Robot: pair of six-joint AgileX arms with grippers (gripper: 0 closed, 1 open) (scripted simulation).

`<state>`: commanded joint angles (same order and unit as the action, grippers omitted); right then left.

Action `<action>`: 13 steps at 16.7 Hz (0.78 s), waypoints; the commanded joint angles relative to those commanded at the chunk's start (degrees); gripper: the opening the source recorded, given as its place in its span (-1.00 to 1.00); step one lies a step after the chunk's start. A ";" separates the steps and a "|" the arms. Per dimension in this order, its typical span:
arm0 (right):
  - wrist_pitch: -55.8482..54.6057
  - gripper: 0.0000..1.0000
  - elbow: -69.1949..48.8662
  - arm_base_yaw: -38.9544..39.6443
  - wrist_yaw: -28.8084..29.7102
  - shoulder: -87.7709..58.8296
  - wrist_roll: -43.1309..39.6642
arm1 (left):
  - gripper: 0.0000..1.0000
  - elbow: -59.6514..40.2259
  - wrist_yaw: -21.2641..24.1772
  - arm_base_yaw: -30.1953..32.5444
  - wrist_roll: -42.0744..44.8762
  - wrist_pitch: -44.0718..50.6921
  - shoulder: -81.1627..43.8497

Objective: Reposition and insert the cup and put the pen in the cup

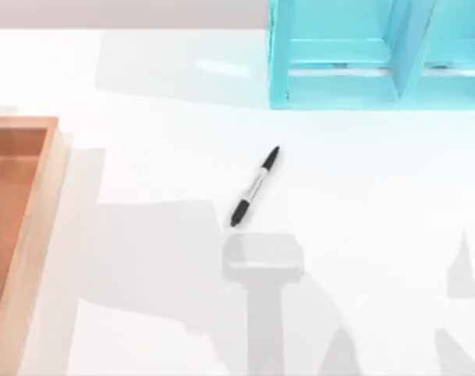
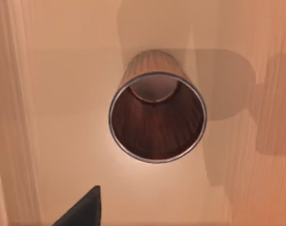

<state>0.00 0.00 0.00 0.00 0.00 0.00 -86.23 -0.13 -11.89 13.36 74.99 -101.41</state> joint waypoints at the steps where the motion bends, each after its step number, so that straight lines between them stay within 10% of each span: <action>1: 0.00 1.00 0.00 0.00 0.00 0.00 0.00 | 1.00 1.26 0.00 -0.07 -0.01 -1.34 -0.27; 13: 0.00 1.00 0.00 0.00 0.00 0.00 0.00 | 1.00 16.86 0.02 -0.47 0.43 -21.11 -4.24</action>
<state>0.00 0.00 0.00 0.00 0.00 0.00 -69.37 -0.11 -12.36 13.79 53.88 -105.65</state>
